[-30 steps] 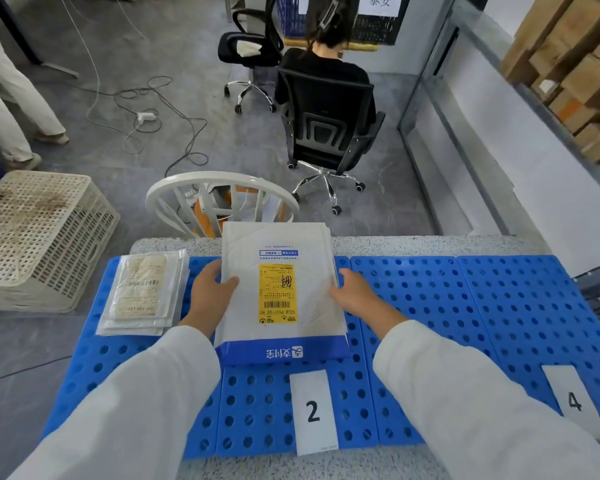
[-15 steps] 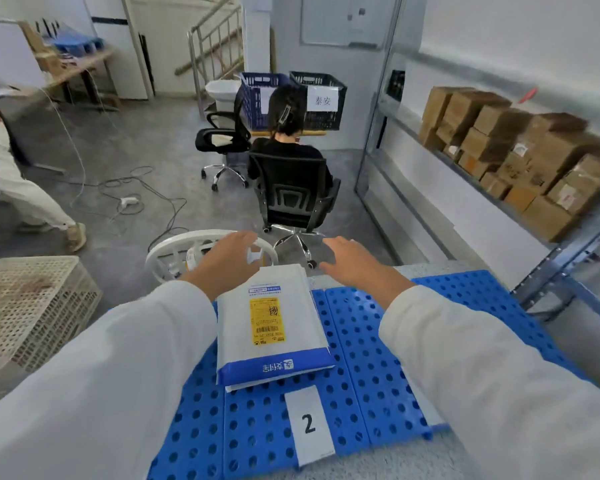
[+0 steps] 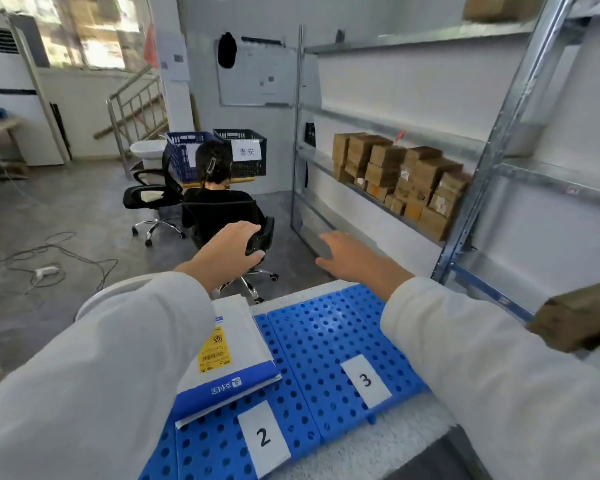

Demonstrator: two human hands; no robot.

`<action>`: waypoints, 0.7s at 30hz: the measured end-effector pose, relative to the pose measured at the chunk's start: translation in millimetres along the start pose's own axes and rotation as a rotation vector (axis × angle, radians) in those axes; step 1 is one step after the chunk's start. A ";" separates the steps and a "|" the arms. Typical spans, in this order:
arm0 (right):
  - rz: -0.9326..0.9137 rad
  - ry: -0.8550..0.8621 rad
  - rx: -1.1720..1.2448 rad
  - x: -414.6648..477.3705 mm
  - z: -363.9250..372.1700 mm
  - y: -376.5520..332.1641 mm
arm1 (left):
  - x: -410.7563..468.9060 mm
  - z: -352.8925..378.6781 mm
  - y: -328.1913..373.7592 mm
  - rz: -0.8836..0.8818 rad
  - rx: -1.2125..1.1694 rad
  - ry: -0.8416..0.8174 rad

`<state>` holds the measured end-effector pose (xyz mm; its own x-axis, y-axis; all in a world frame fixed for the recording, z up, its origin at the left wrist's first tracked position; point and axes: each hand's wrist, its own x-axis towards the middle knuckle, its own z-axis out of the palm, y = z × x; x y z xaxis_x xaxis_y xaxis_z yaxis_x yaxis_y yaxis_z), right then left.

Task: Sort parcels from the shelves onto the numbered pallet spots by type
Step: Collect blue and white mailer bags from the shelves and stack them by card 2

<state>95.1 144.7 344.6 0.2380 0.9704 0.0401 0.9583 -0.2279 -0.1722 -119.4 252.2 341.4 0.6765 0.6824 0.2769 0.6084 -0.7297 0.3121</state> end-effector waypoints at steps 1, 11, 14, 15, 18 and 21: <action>0.019 0.013 -0.004 -8.8 -7.8 8.9 | 0.8 0.4 13.7 0.024 -0.003 0.004; 0.266 0.096 0.089 -184.8 -48.2 114.6 | -17.6 33.3 188.4 0.247 0.015 -0.107; 0.414 0.134 0.117 -261.3 -60.0 155.2 | -36.1 58.4 265.0 0.357 -0.029 -0.162; 0.464 0.149 0.110 -287.3 -63.0 168.9 | -43.3 67.1 290.8 0.408 -0.040 -0.177; 0.598 0.181 0.117 -367.2 -70.5 204.1 | -68.1 88.3 368.6 0.540 -0.065 -0.211; 0.710 0.261 0.126 -447.8 -75.8 225.1 | -98.8 103.4 442.0 0.650 -0.102 -0.223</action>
<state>216.2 -347.2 362.4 0.8342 0.5410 0.1067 0.5403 -0.7633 -0.3541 125.6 -142.2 357.9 0.9661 0.0754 0.2469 0.0163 -0.9723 0.2333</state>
